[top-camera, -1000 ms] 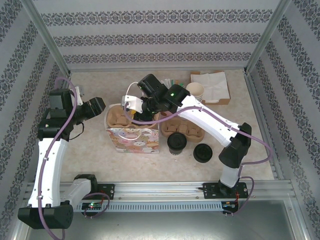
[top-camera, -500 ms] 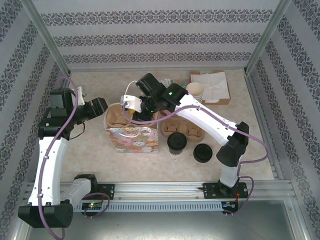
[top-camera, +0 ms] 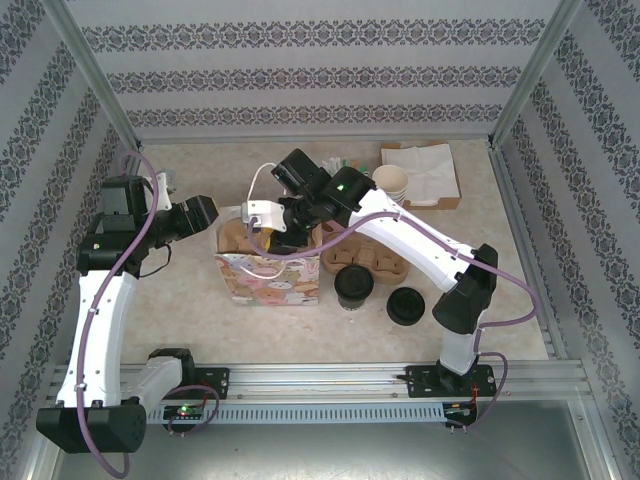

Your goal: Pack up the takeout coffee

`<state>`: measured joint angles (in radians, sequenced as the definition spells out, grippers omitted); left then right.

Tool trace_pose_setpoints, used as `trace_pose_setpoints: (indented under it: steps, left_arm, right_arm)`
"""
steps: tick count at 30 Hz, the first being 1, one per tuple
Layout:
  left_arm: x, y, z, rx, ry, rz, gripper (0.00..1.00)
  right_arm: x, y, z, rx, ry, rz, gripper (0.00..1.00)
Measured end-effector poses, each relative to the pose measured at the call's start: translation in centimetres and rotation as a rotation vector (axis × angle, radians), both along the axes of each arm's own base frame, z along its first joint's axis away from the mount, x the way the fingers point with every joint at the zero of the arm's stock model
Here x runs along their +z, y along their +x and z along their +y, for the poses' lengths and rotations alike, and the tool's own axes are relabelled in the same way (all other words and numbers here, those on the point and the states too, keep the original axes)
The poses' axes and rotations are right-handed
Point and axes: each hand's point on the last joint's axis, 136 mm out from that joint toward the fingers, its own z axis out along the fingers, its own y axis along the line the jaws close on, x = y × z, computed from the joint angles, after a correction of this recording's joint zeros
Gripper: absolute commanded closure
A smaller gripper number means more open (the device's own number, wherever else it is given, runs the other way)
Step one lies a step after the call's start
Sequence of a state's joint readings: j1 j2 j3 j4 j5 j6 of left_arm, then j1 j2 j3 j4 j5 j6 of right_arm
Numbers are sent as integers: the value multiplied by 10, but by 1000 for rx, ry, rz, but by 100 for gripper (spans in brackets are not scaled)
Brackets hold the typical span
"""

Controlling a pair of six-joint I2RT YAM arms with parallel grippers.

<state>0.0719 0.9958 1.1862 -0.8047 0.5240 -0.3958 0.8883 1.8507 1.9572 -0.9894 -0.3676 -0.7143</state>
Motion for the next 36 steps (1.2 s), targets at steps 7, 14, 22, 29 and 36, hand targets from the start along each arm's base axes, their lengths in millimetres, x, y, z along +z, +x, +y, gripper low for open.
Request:
trace_pose_setpoints:
  steps: [7,14,22,29,36]
  left_arm:
    - [0,0,0,0,1,1,29]
    - [-2,0,0,1,1,4,29]
    - [-5,0,1,3,2,12,29]
    - [-6,0,1,3,1,14,29]
    - [-8,-1,1,3,1,20,29]
  right_arm:
    - [3,0,6,11,10,12,63]
    - [-4,-1,14,-13,22,74,64]
    - [-11,-2,23,-21,26,90,63]
    - [-25,1,23,-52,-12,107,63]
    - [-33,-2,24,-60,-45,102,63]
